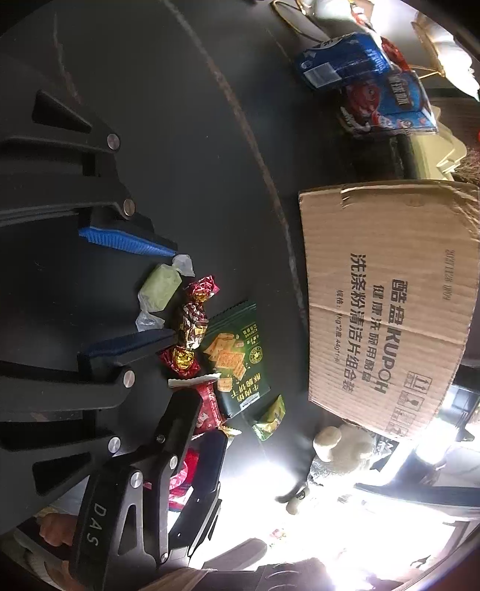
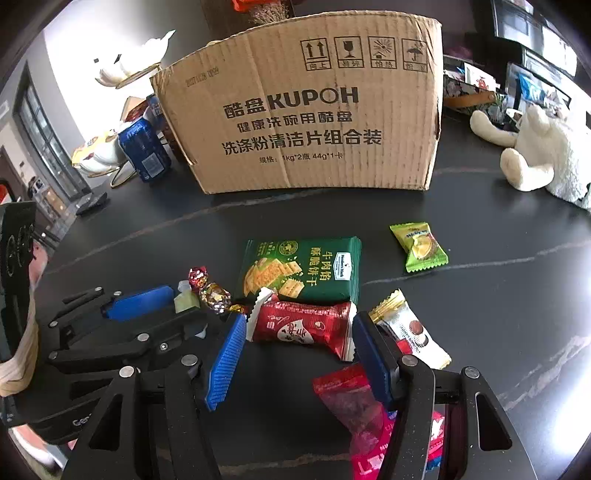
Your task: Organize snacks
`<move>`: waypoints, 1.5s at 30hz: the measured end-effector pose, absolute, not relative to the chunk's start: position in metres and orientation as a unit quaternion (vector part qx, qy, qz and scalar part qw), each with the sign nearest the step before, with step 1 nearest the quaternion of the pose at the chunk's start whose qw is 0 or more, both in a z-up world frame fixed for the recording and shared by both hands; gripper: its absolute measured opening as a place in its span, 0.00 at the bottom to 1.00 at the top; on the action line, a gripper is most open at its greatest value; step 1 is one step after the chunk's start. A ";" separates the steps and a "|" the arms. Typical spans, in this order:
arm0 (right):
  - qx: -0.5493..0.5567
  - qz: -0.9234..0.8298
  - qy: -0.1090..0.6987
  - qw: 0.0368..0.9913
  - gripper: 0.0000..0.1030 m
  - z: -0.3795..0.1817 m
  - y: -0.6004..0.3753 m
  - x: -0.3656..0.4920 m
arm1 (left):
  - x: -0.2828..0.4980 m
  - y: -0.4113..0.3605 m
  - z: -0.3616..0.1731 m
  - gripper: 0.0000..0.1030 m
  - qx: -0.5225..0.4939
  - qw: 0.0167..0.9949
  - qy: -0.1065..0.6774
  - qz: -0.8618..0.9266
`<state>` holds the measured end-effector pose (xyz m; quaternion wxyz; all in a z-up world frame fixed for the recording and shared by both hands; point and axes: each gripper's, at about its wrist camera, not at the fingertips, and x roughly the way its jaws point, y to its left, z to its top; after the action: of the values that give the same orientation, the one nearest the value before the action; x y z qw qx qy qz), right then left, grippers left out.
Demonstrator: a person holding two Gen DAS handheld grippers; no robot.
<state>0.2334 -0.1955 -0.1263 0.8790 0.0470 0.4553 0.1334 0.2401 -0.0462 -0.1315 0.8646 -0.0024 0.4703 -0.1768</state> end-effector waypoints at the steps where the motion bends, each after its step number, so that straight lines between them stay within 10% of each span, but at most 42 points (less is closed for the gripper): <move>1: 0.047 0.133 0.455 0.879 0.59 -0.127 -0.196 0.234 | 0.240 -0.047 -0.131 0.38 -0.001 0.866 0.468 -0.176; 27: 0.001 0.128 0.429 0.894 0.34 -0.127 -0.190 0.225 | 0.227 -0.046 -0.118 0.27 0.019 0.885 0.436 -0.162; 34: -0.004 0.151 0.449 0.881 0.41 -0.132 -0.186 0.227 | 0.227 -0.046 -0.119 0.27 0.018 0.884 0.438 -0.164; 38: -0.034 0.152 0.428 0.890 0.62 -0.126 -0.180 0.226 | 0.227 -0.045 -0.119 0.27 0.014 0.884 0.438 -0.165; 45: -0.060 0.173 0.402 0.897 0.62 -0.118 -0.170 0.232 | 0.229 -0.037 -0.119 0.27 0.007 0.887 0.436 -0.151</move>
<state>0.2320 -0.1697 -0.1182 0.8970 -0.0604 0.4023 0.1728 0.2292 -0.0373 -0.1187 0.8873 0.0075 0.4356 -0.1513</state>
